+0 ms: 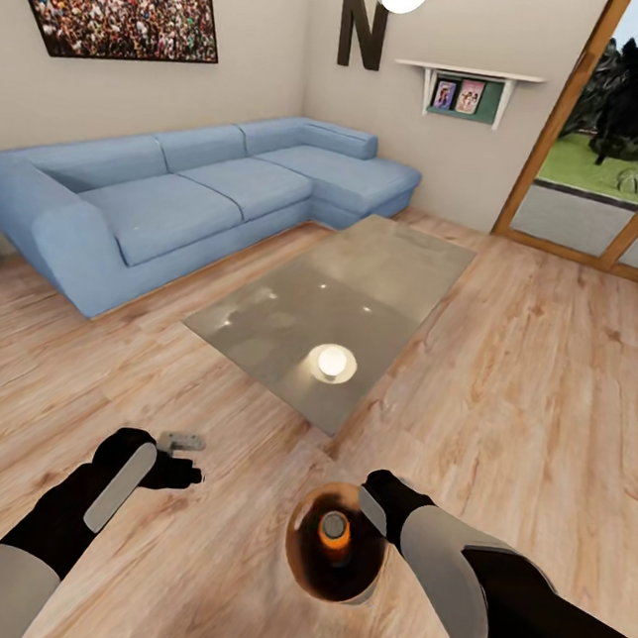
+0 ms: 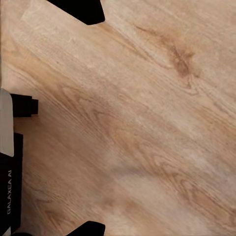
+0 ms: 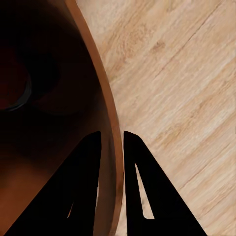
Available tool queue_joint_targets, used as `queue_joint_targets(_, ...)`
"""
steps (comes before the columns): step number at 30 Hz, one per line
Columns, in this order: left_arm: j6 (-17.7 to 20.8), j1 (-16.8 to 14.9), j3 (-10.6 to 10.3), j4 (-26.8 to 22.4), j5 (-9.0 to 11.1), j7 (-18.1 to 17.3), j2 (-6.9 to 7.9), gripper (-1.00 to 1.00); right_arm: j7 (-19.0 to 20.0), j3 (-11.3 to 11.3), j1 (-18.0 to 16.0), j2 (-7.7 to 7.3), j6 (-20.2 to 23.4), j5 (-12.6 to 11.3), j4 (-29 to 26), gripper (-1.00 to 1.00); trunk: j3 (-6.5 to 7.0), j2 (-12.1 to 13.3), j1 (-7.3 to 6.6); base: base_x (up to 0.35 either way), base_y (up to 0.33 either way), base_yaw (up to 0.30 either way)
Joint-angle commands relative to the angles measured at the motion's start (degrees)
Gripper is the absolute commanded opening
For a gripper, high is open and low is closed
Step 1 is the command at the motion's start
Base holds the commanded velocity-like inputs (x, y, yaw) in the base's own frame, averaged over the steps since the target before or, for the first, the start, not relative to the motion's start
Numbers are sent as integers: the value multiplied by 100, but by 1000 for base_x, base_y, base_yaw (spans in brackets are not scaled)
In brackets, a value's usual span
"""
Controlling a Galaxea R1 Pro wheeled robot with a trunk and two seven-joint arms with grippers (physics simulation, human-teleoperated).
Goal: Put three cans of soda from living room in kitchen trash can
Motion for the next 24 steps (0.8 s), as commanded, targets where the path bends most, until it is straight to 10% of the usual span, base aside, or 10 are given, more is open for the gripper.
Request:
queue_joint_targets(1,0,0,0,1,-1,10,-2,100,33,21,-2,0,-1,-7,0,-100,-4,0,0,0,147,248)
queue_joint_targets(24,0,0,-13,15,-16,63,-42,100,1486,21,-3,0,7,-7,4,-100,-54,0,0,0,24,92)
